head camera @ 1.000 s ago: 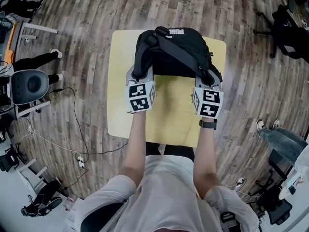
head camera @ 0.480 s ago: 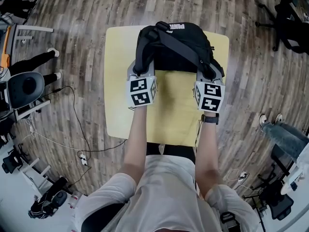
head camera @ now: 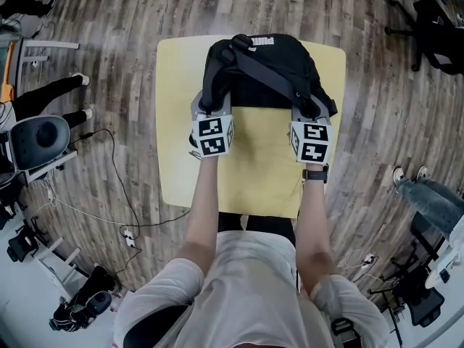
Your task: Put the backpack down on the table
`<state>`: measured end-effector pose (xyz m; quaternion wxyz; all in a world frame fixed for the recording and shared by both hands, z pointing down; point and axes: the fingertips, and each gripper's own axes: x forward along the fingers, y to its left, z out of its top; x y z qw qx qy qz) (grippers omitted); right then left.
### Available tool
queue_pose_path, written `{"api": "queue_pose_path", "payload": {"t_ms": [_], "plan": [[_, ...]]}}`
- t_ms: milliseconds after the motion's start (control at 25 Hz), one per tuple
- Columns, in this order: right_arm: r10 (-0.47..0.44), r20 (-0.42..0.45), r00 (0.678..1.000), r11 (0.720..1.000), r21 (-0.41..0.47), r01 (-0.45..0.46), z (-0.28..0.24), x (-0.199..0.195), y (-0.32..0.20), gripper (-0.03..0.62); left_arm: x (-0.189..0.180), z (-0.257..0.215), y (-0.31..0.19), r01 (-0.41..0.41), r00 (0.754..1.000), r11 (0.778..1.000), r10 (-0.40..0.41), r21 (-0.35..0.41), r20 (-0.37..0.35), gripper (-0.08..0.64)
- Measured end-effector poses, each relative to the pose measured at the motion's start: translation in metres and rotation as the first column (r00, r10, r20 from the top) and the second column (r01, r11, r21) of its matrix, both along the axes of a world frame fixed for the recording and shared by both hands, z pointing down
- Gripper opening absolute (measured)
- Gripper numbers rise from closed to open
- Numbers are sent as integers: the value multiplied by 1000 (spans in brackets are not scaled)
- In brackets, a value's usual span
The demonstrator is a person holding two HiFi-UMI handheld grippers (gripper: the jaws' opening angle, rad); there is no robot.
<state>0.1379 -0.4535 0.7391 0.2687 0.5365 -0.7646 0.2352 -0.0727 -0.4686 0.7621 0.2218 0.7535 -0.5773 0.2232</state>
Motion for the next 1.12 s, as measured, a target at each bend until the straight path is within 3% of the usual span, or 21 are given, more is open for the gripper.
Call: {"api": "queue_pose_path", "payload": {"t_ms": [160, 320, 400, 480, 560, 720, 880, 1120], "plan": [[-3, -21, 1000, 1000, 14, 4, 5, -3, 0, 98, -2, 4, 0, -11, 1000, 1000, 10, 25, 26, 190], [-21, -19, 1000, 1000, 15, 21, 1, -7, 0, 222, -6, 9, 1, -26, 1000, 999, 26, -22, 7, 234], [-13, -27, 1000, 1000, 20, 13, -5, -4, 1, 248, -9, 9, 3, -31, 999, 998, 30, -50, -24, 277], [5, -29, 1000, 1000, 22, -5, -11, 2, 3, 260, -14, 3, 6, -20, 997, 998, 17, -53, -70, 340], [31, -20, 999, 999, 27, -30, -19, 8, 9, 265, -19, -5, 11, -5, 996, 999, 1, -42, -93, 359], [74, -4, 997, 996, 54, -74, -40, 13, 26, 268, -24, -28, 24, -1, 995, 1000, 0, -15, -101, 375], [115, 43, 992, 982, 146, -120, -77, 9, 44, 272, -29, -58, 38, 34, 993, 999, -31, 28, -113, 387], [108, 71, 992, 968, 220, -121, -128, -6, 69, 272, -21, -115, 64, -15, 990, 995, 28, 96, -139, 387]]}}
